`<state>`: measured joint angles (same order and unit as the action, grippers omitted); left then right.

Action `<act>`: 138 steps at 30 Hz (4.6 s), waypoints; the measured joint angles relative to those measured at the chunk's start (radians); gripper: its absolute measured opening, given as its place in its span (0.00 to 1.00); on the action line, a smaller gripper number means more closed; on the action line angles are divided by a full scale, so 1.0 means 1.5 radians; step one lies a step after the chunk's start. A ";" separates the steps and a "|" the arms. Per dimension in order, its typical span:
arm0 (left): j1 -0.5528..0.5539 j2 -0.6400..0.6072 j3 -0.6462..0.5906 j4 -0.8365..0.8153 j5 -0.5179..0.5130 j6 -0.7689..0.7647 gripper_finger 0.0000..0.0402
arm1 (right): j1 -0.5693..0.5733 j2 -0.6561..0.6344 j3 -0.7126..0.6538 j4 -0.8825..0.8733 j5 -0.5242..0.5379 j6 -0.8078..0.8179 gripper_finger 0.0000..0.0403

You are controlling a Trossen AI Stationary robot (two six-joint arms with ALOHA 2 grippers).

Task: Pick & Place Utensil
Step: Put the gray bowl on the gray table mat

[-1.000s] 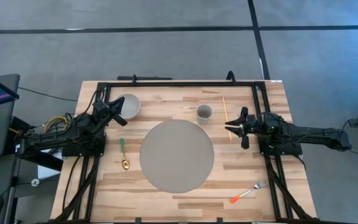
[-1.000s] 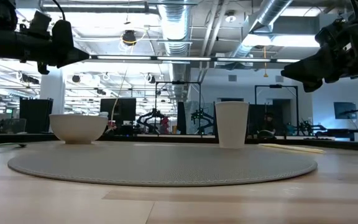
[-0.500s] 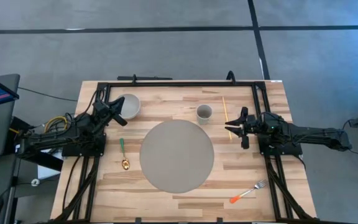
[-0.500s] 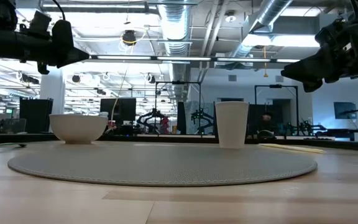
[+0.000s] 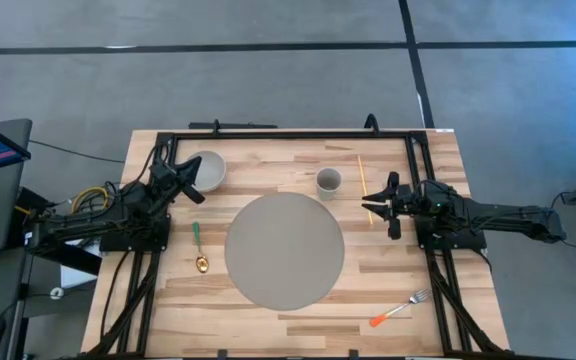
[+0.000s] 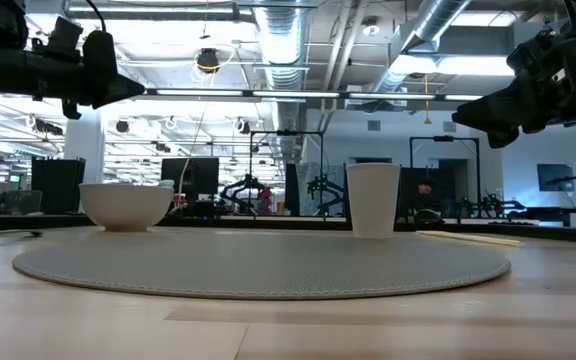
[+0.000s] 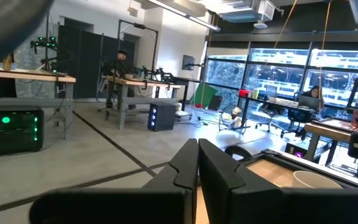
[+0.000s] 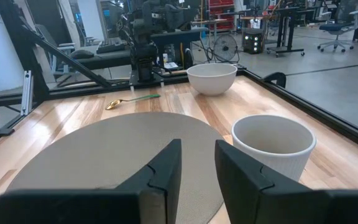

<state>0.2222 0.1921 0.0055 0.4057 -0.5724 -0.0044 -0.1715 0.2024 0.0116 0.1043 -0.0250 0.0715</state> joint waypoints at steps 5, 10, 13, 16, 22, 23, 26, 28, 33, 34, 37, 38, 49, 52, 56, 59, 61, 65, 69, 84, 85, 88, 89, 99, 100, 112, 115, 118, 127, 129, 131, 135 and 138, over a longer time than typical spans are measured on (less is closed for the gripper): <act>0.000 0.000 0.000 0.000 0.000 0.000 0.03 | 0.000 0.000 0.000 0.000 0.000 0.000 0.23; 0.000 0.000 0.000 0.000 0.000 0.000 0.03 | 0.000 0.000 0.000 0.000 0.000 0.000 0.23; 0.000 0.000 0.000 0.000 0.000 0.000 0.03 | 0.000 0.000 0.000 0.000 0.000 0.000 0.23; 0.000 0.000 0.000 0.000 0.000 0.000 0.03 | 0.000 0.000 0.000 0.000 0.000 0.000 0.23; 0.000 0.000 0.000 0.000 0.000 0.000 0.03 | 0.000 0.000 0.000 0.000 0.000 0.000 0.23; 0.000 0.000 0.000 0.000 0.000 0.000 0.03 | 0.000 0.000 0.000 0.000 0.000 0.000 0.23; 0.000 0.000 0.000 0.003 0.000 0.000 0.03 | 0.000 0.000 0.000 0.000 0.000 0.000 0.23; 0.000 0.000 0.000 0.004 0.000 0.000 0.03 | 0.000 0.000 0.000 0.000 0.000 0.000 0.23; 0.000 0.000 0.000 0.014 0.000 0.000 0.03 | 0.000 0.000 0.000 0.000 0.000 0.000 0.23; 0.000 0.000 0.000 0.016 0.000 -0.001 0.03 | 0.000 0.000 0.000 0.000 0.000 0.000 0.23; 0.000 0.000 0.000 0.017 0.018 -0.018 0.03 | 0.000 0.000 0.000 0.000 0.000 0.000 0.23; 0.000 0.000 0.000 0.020 0.025 -0.019 0.03 | 0.000 0.000 0.000 0.000 0.000 0.000 0.23; 0.000 0.008 0.011 0.089 0.204 -0.020 0.03 | 0.000 0.000 0.000 0.000 0.000 0.000 0.23; 0.000 0.041 0.050 0.078 0.230 -0.003 0.08 | 0.000 0.000 0.000 0.000 0.000 0.000 0.23; 0.000 0.119 0.158 -0.038 0.236 0.062 0.18 | 0.000 0.000 0.000 0.000 0.000 0.000 0.23; 0.000 0.187 0.261 -0.187 0.196 0.096 0.26 | 0.000 0.000 0.000 0.001 0.000 0.000 0.23; 0.000 0.229 0.324 -0.295 0.180 0.097 0.31 | -0.001 0.000 0.000 0.005 0.004 0.000 0.23; 0.000 0.303 0.400 -0.485 0.178 0.036 0.39 | -0.001 0.000 0.000 0.005 0.005 -0.001 0.23; 0.000 0.360 0.403 -0.599 0.203 -0.043 0.42 | -0.001 0.000 0.000 0.005 0.005 -0.001 0.23; 0.007 0.547 0.402 -0.646 0.155 -0.149 0.41 | 0.001 0.000 0.000 0.005 0.004 0.000 0.23; 0.007 0.561 0.402 -0.643 0.145 -0.154 0.40 | 0.001 0.000 0.000 0.005 0.004 0.000 0.23; 0.011 0.606 0.402 -0.635 0.119 -0.160 0.40 | 0.001 0.000 0.000 0.005 0.004 0.000 0.23; 0.013 0.622 0.402 -0.634 0.119 -0.160 0.40 | 0.001 0.000 0.000 0.005 0.004 0.000 0.23; 0.081 0.724 0.402 -0.620 0.033 -0.177 0.40 | 0.001 0.000 0.000 0.005 0.004 0.000 0.23; 0.084 0.725 0.402 -0.619 0.034 -0.177 0.40 | 0.001 0.000 0.000 0.005 0.004 0.000 0.23; 0.086 0.723 0.402 -0.607 0.121 -0.138 0.16 | 0.001 0.000 0.000 0.005 0.004 0.000 0.23; 0.052 0.723 0.411 -0.605 0.125 -0.140 0.03 | 0.001 0.000 0.000 0.005 0.004 -0.001 0.23; -0.014 0.723 0.454 -0.602 0.119 -0.136 0.03 | 0.001 0.000 0.000 0.005 0.005 0.000 0.23; -0.267 0.723 0.583 -0.553 0.196 -0.011 0.02 | 0.000 0.000 0.000 0.005 0.005 0.000 0.23; -0.306 0.723 0.583 -0.520 0.227 0.010 0.02 | 0.000 0.000 0.000 0.005 0.005 0.000 0.23; -0.334 0.729 0.583 -0.481 0.249 0.030 0.02 | 0.000 0.000 0.000 0.006 0.005 0.000 0.23; -0.364 0.774 0.583 -0.399 0.319 0.071 0.02 | 0.000 0.000 0.000 0.025 0.005 0.000 0.23; -0.365 0.847 0.584 -0.350 0.374 0.104 0.02 | 0.000 0.000 0.000 0.070 0.005 0.000 0.23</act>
<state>-0.3249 1.4620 0.8810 -0.1195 -0.0118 0.1519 -0.1715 0.2024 0.0116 0.2098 -0.0177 0.0719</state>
